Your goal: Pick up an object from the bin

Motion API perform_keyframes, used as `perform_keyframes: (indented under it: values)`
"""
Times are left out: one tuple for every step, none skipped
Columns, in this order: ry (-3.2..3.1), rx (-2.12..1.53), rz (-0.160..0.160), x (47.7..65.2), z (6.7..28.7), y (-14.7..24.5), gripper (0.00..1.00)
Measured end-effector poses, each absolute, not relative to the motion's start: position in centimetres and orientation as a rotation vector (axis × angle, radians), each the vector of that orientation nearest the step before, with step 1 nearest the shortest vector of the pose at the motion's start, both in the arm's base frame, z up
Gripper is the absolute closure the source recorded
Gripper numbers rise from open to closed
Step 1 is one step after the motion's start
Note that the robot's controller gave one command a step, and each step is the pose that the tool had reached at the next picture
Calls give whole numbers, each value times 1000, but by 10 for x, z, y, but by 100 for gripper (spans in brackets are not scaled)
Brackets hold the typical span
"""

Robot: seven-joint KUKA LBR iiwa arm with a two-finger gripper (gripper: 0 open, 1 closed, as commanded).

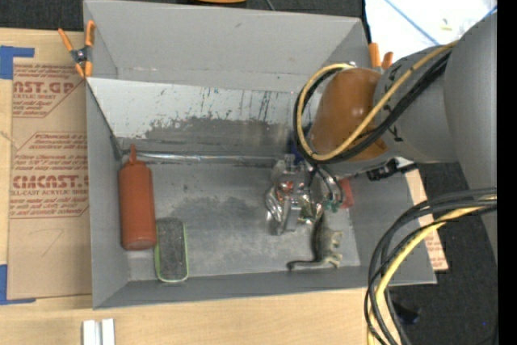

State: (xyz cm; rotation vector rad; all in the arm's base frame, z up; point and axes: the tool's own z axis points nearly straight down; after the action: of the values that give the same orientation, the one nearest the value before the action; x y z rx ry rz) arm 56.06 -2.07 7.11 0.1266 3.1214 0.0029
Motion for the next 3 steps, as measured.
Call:
perform_keyframes:
  values:
    - [3131,311,2,524,69,-63,100]
    - [3131,311,1,524,69,-63,100]
    - [3131,311,2,524,73,-63,100]
